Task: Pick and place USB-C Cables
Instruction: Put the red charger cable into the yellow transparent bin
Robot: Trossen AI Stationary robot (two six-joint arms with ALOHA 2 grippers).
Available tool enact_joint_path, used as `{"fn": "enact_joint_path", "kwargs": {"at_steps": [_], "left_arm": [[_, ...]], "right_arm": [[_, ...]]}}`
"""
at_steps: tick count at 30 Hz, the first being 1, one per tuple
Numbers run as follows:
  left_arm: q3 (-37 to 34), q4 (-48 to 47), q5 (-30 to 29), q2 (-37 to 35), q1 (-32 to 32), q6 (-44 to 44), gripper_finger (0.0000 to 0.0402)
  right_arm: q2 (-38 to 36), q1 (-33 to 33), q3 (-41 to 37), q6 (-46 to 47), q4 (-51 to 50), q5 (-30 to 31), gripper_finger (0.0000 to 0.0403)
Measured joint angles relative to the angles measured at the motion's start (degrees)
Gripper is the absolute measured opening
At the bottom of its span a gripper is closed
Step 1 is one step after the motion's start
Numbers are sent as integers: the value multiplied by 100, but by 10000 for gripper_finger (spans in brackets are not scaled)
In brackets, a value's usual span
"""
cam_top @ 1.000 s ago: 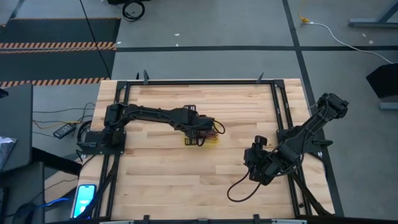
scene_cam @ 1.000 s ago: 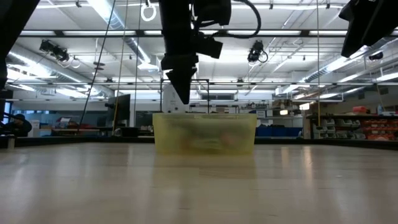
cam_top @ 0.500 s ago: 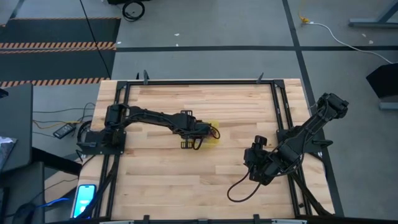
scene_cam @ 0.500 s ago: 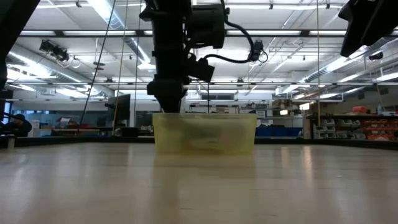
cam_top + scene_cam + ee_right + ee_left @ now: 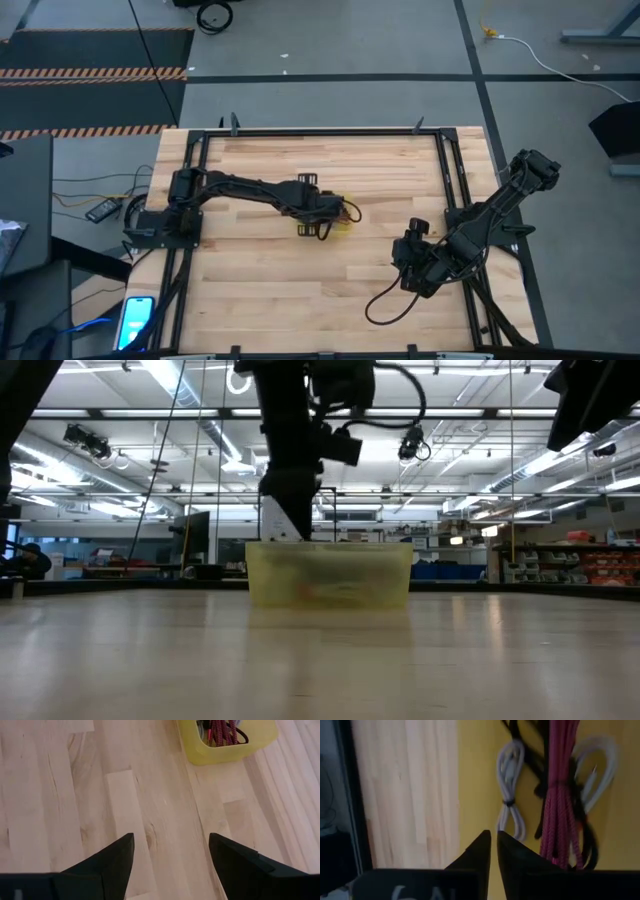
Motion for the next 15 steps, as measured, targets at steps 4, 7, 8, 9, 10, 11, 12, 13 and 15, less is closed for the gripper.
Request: {"fn": "enact_joint_path", "kwargs": {"at_steps": [4,7,8,9,10,11,12,13,15], "left_arm": [[193,96,131,-4,-43,-29,32],[178,182,587,-4,-68,-38,28],[175,180,661,-4,-78,-43,27],[175,196,660,18,-80,-44,27],[175,201,618,37,-85,-44,27],[170,175,567,48,-91,-47,27],[169,157,539,50,-97,-49,27],[169,175,526,49,-94,-49,27],[169,202,525,48,-67,-88,27]], "right_arm": [[0,0,0,87,0,0,264],[0,0,0,108,13,0,264],[0,1,0,108,38,0,264],[0,0,0,108,56,0,264],[0,-1,0,108,65,0,264],[0,0,0,108,77,0,264],[0,1,0,108,90,1,264],[0,0,0,110,98,2,264],[0,-1,0,110,119,1,264]]}}
